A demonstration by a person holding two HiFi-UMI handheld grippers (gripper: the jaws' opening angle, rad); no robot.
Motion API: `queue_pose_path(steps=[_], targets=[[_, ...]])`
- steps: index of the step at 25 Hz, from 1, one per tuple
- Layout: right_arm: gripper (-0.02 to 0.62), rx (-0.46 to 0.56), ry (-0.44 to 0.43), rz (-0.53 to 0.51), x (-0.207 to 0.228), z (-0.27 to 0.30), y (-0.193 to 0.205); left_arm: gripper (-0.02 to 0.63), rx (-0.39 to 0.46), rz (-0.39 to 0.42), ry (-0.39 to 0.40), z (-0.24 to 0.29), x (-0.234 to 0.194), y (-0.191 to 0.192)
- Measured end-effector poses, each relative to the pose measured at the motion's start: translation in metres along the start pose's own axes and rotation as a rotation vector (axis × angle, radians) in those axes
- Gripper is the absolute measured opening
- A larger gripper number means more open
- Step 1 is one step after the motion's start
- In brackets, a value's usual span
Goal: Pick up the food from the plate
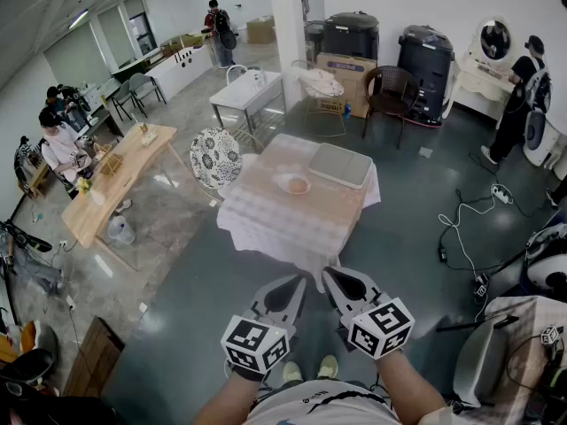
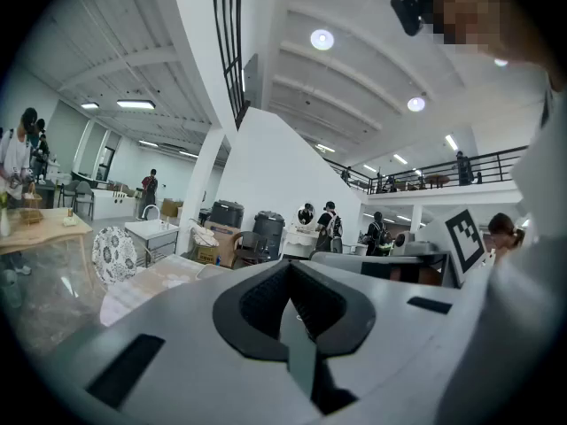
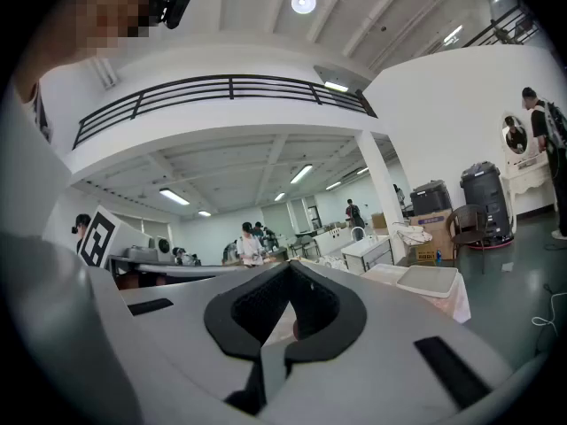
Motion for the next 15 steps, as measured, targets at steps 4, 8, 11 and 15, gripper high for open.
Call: queue_pose_path(steps=[4,8,11,15], targets=[[0.014,0.005,-0.008,-0.002,0.002,0.000,0.000,0.006,0.002,0.005,-0.006,0.001,0.003,0.000],[0.014,0.009,-0.019,-0.001,0.002,0.000,0.000,0.006,0.005,0.006,-0.015,0.001,0.004,0.001],[0.012,0.011,-0.022,0.002,0.003,-0.003,0.000,0.006,0.004,0.008,-0.020,0.001,0.008,0.001],[0.012,0.023,-0.018,0.007,0.005,-0.009,0.000,0.006,-0.001,0.010,-0.022,0.002,0.012,0.003]])
Point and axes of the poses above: the fingertips, and each gripper's own axes: z forward along the fingers, x to its right, y out of its underside, the point moved 10 cm from there along -z, backward along the fingers, and after that the axes turned 8 degrees about -z, right-handed, at the moved point
